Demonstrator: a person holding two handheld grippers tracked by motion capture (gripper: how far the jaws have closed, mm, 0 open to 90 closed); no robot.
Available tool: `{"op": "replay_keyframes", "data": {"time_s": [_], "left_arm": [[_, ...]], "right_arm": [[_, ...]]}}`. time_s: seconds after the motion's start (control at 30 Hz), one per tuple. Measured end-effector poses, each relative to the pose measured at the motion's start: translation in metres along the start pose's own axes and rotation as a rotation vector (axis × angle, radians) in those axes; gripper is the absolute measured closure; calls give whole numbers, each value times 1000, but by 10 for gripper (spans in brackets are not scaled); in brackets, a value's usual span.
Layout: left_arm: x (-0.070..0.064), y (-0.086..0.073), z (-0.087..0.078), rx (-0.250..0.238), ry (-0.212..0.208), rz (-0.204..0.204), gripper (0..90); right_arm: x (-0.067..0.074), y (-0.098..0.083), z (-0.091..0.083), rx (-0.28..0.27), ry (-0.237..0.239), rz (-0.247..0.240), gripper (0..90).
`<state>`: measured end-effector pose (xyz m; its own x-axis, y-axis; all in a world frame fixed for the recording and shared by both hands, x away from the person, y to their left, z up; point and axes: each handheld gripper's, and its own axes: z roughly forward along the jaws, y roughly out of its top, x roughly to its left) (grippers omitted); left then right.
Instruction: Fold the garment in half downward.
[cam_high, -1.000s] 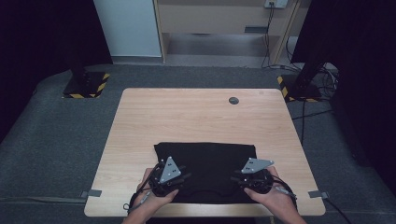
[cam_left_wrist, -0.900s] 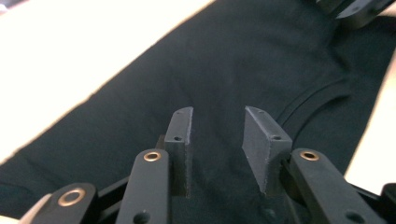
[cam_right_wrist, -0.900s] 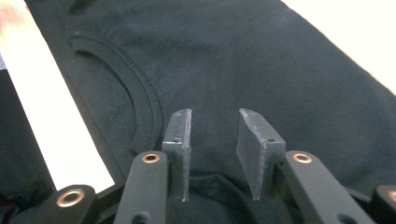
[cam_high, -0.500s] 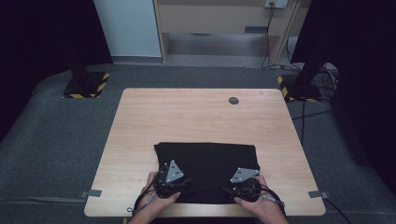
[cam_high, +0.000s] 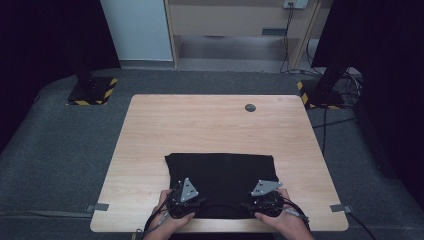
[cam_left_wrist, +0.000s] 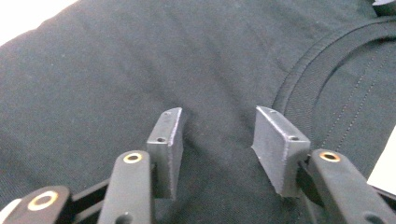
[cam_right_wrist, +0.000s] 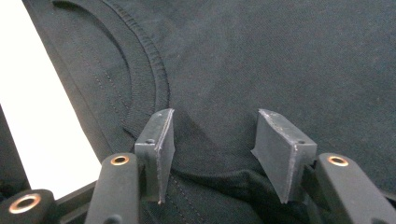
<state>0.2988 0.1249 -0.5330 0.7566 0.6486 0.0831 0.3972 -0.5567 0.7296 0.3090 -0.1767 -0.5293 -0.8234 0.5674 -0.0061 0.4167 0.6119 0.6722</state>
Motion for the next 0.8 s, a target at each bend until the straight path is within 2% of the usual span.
{"op": "replay_keyframes", "data": {"time_s": [0.17, 0.27, 0.33, 0.4, 0.47, 0.6, 0.7, 0.8], "left_arm": [[0, -2, 0, -2, 0, -28, 473], [6, -2, 0, -3, -2, -61, 351], [10, -2, -1, -28, 0, -83, 267], [12, 0, -2, -47, 1, -85, 225], [14, 2, -3, -56, 4, -79, 185], [13, 3, -3, -58, 12, -79, 171], [10, 3, 0, -44, 17, -51, 159], [9, 2, 3, -31, 15, -54, 150]], "right_arm": [[-2, 1, 0, 9, 12, -11, 452], [-4, 1, 0, 14, 20, 12, 387], [-6, 3, -1, 4, 25, 59, 301], [-6, 3, -3, -40, 22, 99, 235], [-5, 4, -1, -52, -1, 89, 182], [-4, 7, 4, -56, -25, 74, 132], [-6, 19, 10, -84, -35, 76, 105], [-7, 38, 19, -108, -42, 56, 104]]}}
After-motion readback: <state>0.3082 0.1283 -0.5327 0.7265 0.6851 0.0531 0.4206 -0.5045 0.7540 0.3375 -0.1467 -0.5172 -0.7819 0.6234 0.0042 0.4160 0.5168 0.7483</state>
